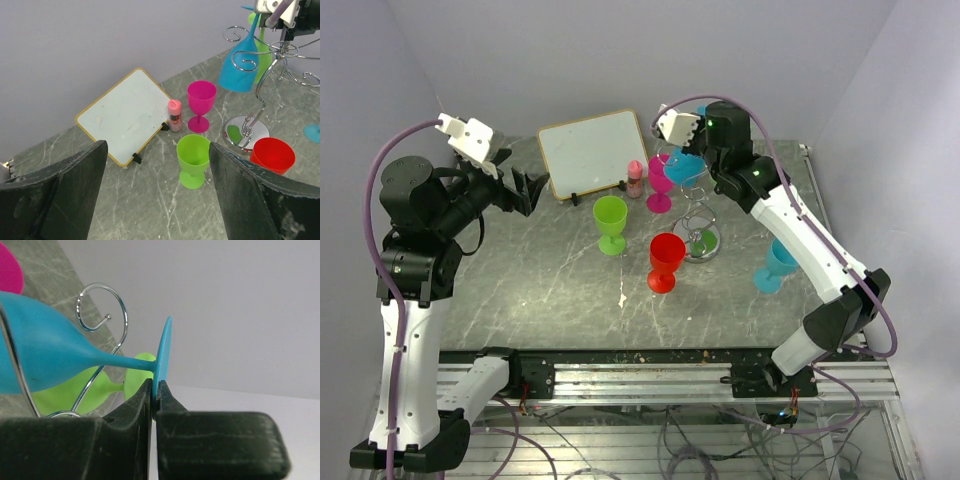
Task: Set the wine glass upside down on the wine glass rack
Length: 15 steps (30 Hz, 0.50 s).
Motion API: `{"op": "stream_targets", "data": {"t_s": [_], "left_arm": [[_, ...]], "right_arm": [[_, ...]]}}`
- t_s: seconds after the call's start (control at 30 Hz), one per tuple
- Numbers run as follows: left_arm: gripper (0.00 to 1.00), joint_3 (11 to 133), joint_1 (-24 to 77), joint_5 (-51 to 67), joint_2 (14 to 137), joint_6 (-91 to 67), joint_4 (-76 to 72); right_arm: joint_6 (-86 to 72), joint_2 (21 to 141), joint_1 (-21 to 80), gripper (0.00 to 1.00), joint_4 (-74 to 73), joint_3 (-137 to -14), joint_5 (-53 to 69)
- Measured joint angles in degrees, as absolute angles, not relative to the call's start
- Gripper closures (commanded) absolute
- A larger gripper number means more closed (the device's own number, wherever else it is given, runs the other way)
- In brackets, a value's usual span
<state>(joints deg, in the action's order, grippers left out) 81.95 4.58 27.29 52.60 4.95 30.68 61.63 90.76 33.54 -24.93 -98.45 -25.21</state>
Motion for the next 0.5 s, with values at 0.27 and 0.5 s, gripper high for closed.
{"op": "stream_targets", "data": {"t_s": [0.27,0.5], "left_arm": [[0.08,80.8,4.6,27.7,52.4,5.4,30.7],[0.08,79.9,4.6,29.7,51.9,6.2,30.7]], "right_arm": [[62.5,92.4,31.2,1.0,-24.2,-99.6,-24.6],[63.4,95.1,30.7,1.0,-22.8,-101.7,-24.2]]}}
